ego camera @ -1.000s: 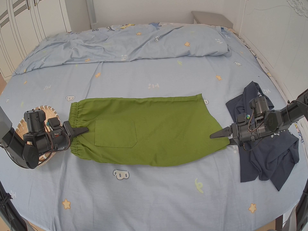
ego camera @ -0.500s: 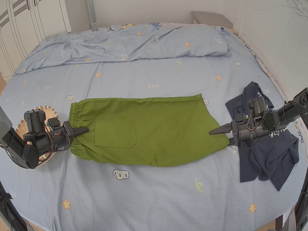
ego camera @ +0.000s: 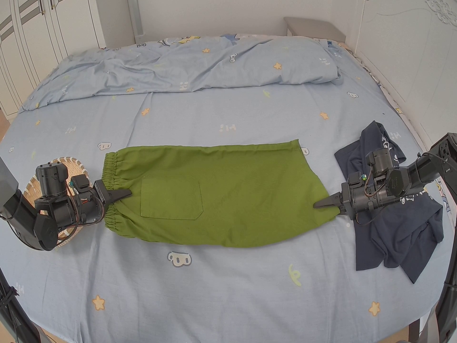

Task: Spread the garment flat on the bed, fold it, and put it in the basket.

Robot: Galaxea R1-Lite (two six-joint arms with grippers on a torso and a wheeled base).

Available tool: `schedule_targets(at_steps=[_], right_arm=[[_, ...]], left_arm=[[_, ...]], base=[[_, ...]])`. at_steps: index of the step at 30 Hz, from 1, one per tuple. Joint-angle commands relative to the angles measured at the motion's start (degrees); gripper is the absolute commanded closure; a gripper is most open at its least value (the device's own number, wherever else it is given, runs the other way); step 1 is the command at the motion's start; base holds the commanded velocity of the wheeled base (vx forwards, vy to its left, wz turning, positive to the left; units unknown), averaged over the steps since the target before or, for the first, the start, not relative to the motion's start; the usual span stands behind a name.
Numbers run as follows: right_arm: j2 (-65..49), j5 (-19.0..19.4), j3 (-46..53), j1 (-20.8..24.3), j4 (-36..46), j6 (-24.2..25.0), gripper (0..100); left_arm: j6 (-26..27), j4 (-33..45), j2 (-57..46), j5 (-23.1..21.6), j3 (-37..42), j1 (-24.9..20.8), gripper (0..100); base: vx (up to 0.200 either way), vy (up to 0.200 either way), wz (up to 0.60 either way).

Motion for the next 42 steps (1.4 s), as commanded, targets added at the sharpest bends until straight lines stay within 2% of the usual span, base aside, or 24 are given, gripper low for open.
schedule_targets(at_steps=[1,11,15,16,19,23,30,37,42], right_arm=[[0.54,0.42,-0.1,-0.07,0.06,-0.08,100],[-1.22,0.51,1.39,-0.69,0.33,-0.08,100],[-7.46,0.42,3.68,-0.16,1.64,0.01,100],[-10.71,0.42,5.35,0.02,2.79,-0.08,100],[-15.55,0.42,8.16,0.1,3.93,-0.17,100],[-20.38,0.25,12.55,0.1,4.28,-0.17,100],[-28.38,-0.19,23.8,0.19,4.11,-0.87,100],[-32.77,-0.28,38.57,0.1,3.4,-7.9,100],[-32.77,-0.19,44.11,0.28,1.12,-8.6,100]], left_arm=[[-0.02,0.02,0.1,-0.03,0.01,0.0,100],[-0.11,0.63,-0.25,-0.03,-0.26,0.09,100],[-0.02,5.47,-1.83,-0.29,-1.84,0.18,100],[-0.02,9.33,-3.5,-0.38,-2.89,0.27,100],[0.33,13.82,-4.91,-1.7,-3.6,0.62,100],[0.59,14.78,-5.96,-3.54,-2.37,0.62,100],[1.82,16.8,-10.44,-3.63,1.68,1.5,100],[12.9,28.49,-15.81,-3.72,7.3,6.07,100],[16.41,29.29,-18.71,-4.24,12.58,8.88,100]], base=[[0.0,0.0,0.0],[0.0,0.0,0.0],[0.0,0.0,0.0],[0.0,0.0,0.0],[0.0,0.0,0.0],[0.0,0.0,0.0],[0.0,0.0,0.0],[0.0,0.0,0.0],[0.0,0.0,0.0]])
